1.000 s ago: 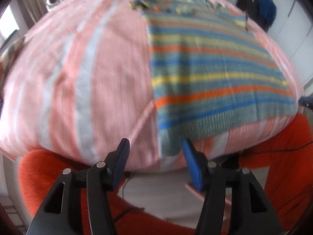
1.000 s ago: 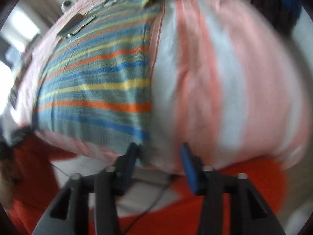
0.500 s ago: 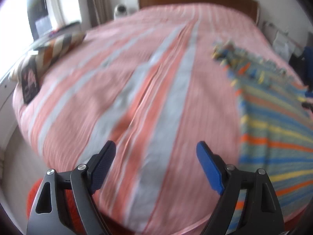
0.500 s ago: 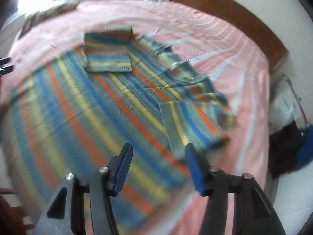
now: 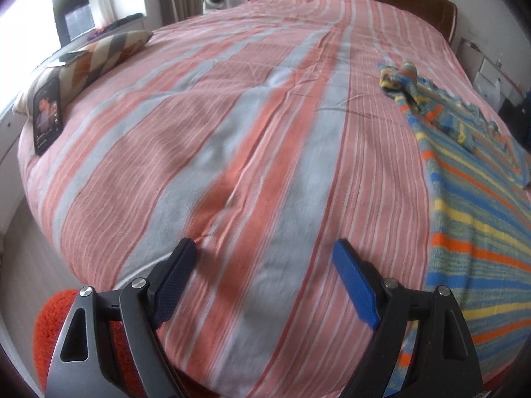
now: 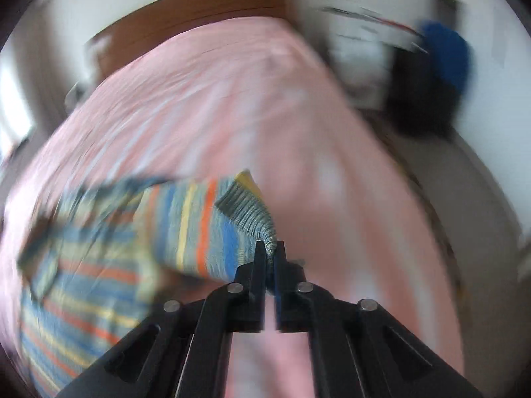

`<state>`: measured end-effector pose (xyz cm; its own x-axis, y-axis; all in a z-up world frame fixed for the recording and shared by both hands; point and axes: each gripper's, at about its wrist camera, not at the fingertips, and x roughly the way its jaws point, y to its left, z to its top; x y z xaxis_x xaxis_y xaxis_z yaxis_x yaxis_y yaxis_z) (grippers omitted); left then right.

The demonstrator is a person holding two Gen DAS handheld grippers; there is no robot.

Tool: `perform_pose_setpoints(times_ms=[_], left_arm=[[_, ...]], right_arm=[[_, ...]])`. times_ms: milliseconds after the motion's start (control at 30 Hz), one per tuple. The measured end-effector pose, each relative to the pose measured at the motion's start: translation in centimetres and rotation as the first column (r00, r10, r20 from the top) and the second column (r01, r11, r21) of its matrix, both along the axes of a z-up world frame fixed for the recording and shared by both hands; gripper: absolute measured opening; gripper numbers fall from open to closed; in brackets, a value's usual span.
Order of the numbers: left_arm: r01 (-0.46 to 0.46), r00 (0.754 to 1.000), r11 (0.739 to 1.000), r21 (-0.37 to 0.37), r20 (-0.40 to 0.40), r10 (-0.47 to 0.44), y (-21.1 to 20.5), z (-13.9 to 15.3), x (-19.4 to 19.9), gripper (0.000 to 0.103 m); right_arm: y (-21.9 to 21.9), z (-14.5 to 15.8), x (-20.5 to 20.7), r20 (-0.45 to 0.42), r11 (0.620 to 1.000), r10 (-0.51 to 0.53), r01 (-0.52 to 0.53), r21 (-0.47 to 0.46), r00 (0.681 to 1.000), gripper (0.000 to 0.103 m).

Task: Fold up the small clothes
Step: 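Grasp the shirt sleeve cuff with the right gripper and lift it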

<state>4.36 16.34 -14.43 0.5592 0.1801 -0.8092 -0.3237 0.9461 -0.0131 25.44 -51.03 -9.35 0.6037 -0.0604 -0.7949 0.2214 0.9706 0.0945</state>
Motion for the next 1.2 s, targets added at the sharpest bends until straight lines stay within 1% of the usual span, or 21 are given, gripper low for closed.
perform_pose_setpoints(times_ms=[67,167,333,400,467,533,667,800,900,1000,1067,1133,1200], left_arm=[[-0.007,1.000,1.000,0.001,-0.002,0.007,-0.1,-0.1,0.1,0.086],[-0.010,1.000,1.000,0.016,-0.001,0.010,-0.3,-0.2,0.2,0.086],[-0.006,1.000,0.999,0.050,-0.001,0.006,-0.7,-0.4,0.0,0.087],[-0.009,1.000,0.998,0.054,-0.002,0.009,-0.7,-0.4,0.1,0.087],[-0.010,1.000,0.998,0.055,-0.004,0.010,-0.6,-0.5,0.1,0.088],[-0.009,1.000,0.998,0.056,-0.003,0.009,-0.6,-0.5,0.1,0.088],[-0.011,1.000,0.999,0.049,-0.004,0.011,-0.5,-0.5,0.0,0.088],[-0.012,1.000,0.999,0.044,-0.005,0.012,-0.5,-0.5,0.1,0.088],[-0.009,1.000,0.999,0.039,-0.006,0.009,-0.4,-0.5,0.1,0.088],[-0.008,1.000,1.000,0.028,-0.009,0.009,-0.3,-0.6,0.1,0.088],[-0.008,1.000,1.000,0.026,-0.010,0.008,-0.3,-0.6,0.1,0.088],[-0.006,1.000,1.000,0.026,-0.011,0.007,-0.3,-0.6,0.1,0.088],[-0.005,1.000,1.000,0.027,-0.012,0.006,-0.3,-0.6,0.0,0.088]], right_arm=[[-3.2,-0.9,-1.4,-0.030,0.997,-0.069,0.070,0.034,0.997,0.003],[-5.6,-2.3,-3.3,-0.057,0.982,-0.153,0.158,0.100,0.987,0.003],[-7.8,-3.1,-5.8,-0.037,0.959,-0.236,0.239,0.150,0.971,0.002],[-8.3,-3.2,-6.5,-0.044,0.957,-0.244,0.248,0.153,0.969,0.002],[-8.5,-4.0,-6.2,-0.081,0.960,-0.242,0.250,0.126,0.967,0.002],[-8.5,-4.9,-6.0,-0.103,0.958,-0.235,0.248,0.145,0.967,0.002],[-8.3,-4.7,-5.8,-0.085,0.963,-0.218,0.229,0.141,0.972,0.003],[-8.0,-4.6,-5.5,-0.097,0.968,-0.213,0.223,0.117,0.972,0.003],[-7.8,-4.7,-5.0,-0.122,0.969,-0.213,0.226,0.103,0.969,0.003],[-8.0,-5.5,-5.1,-0.153,0.962,-0.215,0.236,0.140,0.965,0.003],[-8.4,-5.7,-5.4,-0.142,0.956,-0.222,0.244,0.164,0.965,0.004],[-9.4,-5.6,-6.1,-0.131,0.942,-0.259,0.280,0.183,0.957,0.007],[-10.8,-5.3,-7.1,-0.120,0.918,-0.311,0.331,0.217,0.943,0.015]])
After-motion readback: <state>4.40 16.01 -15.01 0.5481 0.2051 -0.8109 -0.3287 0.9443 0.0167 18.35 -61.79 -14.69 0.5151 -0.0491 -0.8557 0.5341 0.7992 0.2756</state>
